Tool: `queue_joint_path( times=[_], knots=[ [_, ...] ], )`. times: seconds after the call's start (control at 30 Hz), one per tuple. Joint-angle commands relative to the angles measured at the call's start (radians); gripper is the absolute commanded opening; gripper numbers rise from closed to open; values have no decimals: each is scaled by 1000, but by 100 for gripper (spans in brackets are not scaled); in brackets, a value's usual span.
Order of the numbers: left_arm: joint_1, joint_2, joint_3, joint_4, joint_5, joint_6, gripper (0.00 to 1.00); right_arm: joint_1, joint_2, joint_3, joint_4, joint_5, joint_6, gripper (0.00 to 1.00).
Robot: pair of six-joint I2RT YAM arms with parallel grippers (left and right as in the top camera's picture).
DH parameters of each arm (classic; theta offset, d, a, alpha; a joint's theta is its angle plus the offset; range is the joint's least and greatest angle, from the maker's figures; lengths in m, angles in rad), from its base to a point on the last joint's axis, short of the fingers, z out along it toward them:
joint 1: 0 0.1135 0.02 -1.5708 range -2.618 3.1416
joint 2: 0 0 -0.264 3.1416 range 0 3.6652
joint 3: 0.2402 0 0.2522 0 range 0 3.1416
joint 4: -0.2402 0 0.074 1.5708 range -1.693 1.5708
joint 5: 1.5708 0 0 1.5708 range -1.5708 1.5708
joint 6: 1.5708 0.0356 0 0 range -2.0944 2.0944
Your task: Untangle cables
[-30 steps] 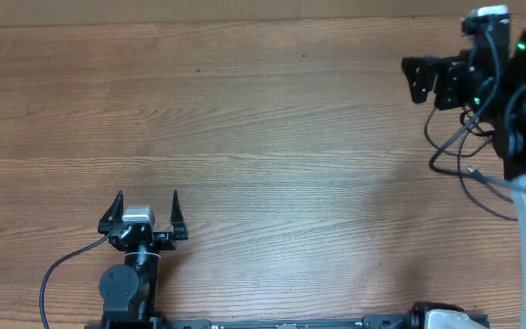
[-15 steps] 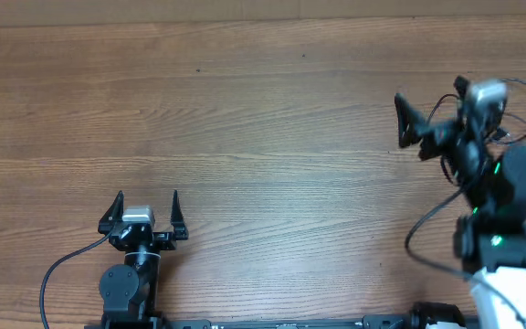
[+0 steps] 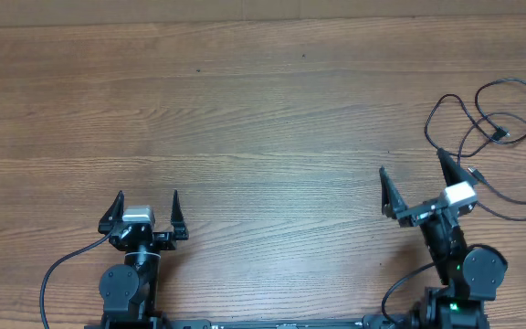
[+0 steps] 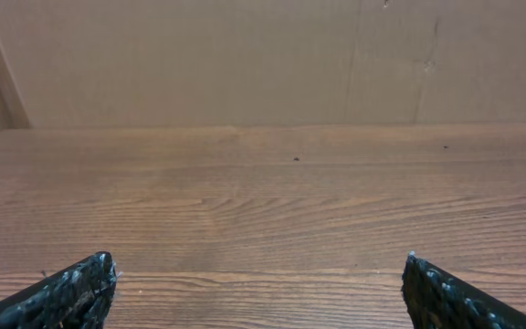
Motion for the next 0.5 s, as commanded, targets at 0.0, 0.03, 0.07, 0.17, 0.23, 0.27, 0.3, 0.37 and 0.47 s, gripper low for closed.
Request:
queue_joint_path(
  times=[0.0, 0.03, 0.07, 0.17, 0.23, 0.27, 0.3, 0.37, 0.47],
  knots=[
    [-6, -8, -3, 1, 8, -9, 100, 0, -77, -58, -1, 4, 6, 100],
    [-6, -8, -3, 1, 8, -9, 100, 0, -95, -54, -45, 9, 7, 100],
    [-6, -8, -3, 1, 8, -9, 100, 0, -111, -55, -71, 11, 6, 100],
    [-6, -8, -3, 1, 8, -9, 100, 0, -148, -55, -135, 18, 7, 100],
    [-6, -8, -3, 1, 8, -9, 100, 0, -168, -55, -188, 18, 7, 100],
    [-6, -8, -3, 1, 8, -9, 100, 0, -174, -55, -210, 18, 7, 100],
    [-6, -8, -3, 1, 8, -9, 100, 0, -182, -55, -239, 18, 7, 100],
    [-6, -8, -3, 1, 8, -9, 99, 0, -196, -55, -295, 18, 7, 100],
    [-6, -8, -3, 1, 8, -9, 99, 0, -233, -55, -397, 18, 7, 100]
  ],
)
